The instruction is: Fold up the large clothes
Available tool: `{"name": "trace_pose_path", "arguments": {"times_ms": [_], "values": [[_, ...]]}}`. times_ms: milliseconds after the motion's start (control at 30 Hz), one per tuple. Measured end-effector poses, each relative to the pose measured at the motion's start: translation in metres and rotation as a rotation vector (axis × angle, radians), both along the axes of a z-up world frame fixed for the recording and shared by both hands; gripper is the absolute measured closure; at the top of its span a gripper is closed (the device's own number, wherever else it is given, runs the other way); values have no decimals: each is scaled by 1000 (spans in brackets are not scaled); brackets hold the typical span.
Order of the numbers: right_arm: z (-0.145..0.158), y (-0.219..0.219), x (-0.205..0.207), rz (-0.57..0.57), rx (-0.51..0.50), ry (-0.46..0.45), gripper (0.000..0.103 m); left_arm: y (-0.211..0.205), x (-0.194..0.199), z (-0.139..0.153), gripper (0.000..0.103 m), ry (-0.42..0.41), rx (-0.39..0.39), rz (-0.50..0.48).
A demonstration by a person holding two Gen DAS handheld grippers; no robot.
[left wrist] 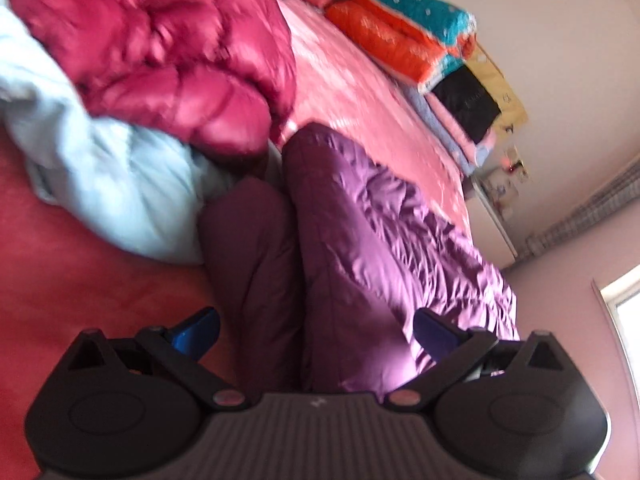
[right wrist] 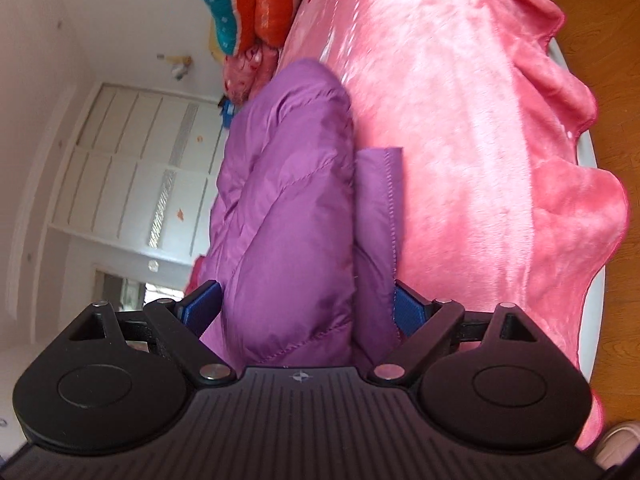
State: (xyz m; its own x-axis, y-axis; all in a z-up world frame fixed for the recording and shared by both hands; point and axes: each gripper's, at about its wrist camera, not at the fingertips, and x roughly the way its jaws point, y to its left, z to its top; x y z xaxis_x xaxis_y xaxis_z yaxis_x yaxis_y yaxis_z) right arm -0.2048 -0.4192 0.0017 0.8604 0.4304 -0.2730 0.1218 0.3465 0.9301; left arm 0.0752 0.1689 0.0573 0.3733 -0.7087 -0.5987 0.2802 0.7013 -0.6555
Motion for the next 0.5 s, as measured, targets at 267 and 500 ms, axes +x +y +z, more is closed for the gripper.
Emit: {"name": "trace_pose_path", "arguments": {"times_ms": [267,500], "values": [[10,1,11,25,16,7,0,-25,14,-18,1,32,18,-88],[16,5,33,66,3,9,0,-40,26,-24,2,45,-19,-142]]}}
